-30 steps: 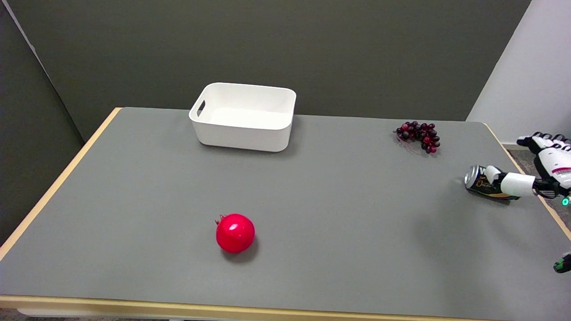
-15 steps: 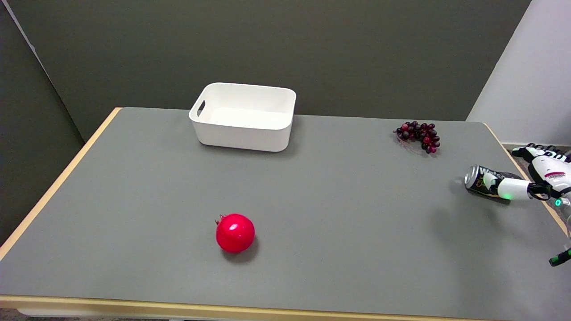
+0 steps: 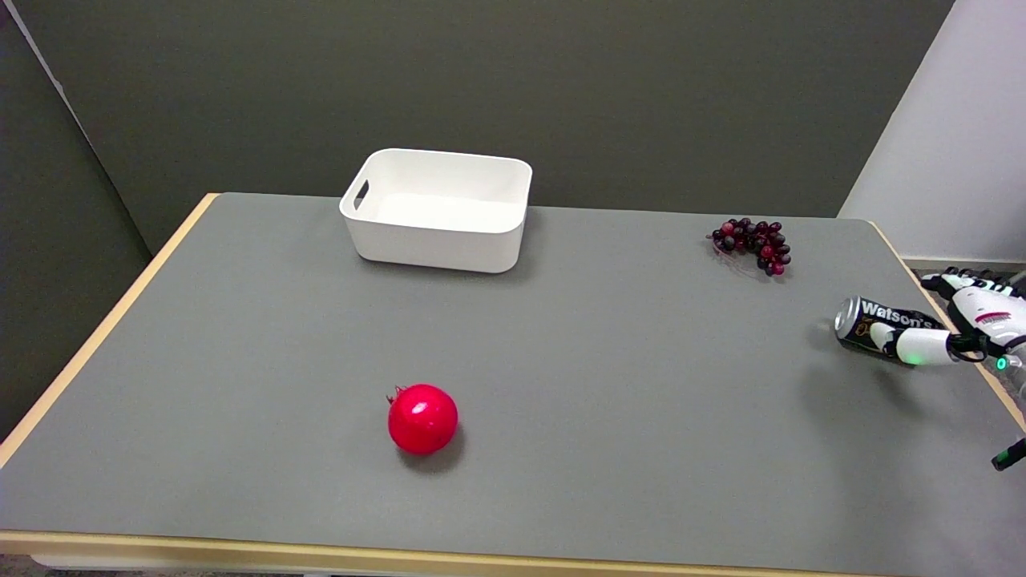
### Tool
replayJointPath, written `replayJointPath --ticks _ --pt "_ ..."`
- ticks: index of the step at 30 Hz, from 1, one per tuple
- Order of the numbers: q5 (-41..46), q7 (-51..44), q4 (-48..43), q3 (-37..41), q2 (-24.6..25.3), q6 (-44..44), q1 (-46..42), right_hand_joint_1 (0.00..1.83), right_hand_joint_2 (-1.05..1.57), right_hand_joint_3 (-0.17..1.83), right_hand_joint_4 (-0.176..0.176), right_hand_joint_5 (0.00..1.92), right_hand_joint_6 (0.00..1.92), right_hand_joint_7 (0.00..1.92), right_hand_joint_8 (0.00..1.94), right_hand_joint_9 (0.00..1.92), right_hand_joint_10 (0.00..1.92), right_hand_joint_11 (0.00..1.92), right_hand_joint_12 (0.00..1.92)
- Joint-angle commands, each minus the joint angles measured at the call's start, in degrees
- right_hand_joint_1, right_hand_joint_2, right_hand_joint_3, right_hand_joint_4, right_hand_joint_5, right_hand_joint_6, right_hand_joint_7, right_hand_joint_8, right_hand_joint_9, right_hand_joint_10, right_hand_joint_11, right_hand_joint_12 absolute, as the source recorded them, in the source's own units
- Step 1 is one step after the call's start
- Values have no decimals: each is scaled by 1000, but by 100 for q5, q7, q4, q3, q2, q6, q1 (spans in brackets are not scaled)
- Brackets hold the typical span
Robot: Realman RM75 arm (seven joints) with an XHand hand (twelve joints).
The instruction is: Pick up the black can.
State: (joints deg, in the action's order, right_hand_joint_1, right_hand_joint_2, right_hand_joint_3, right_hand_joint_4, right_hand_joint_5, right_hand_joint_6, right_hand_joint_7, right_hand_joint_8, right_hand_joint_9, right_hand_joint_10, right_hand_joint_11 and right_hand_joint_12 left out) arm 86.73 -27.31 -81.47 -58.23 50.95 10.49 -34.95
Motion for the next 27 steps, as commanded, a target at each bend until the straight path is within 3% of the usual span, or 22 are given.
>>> replayJointPath --ticks 1,26,27 --pt "100 -211 465 -91 -275 -541 286 483 620 794 -136 148 363 109 268 -1 290 -1 590" --pt "93 -211 884 -715 -601 -726 786 509 620 802 -152 175 394 144 283 -1 325 -1 615" --pt "93 -211 882 -720 -599 -721 786 505 593 866 -153 161 446 136 335 -1 335 -1 624"
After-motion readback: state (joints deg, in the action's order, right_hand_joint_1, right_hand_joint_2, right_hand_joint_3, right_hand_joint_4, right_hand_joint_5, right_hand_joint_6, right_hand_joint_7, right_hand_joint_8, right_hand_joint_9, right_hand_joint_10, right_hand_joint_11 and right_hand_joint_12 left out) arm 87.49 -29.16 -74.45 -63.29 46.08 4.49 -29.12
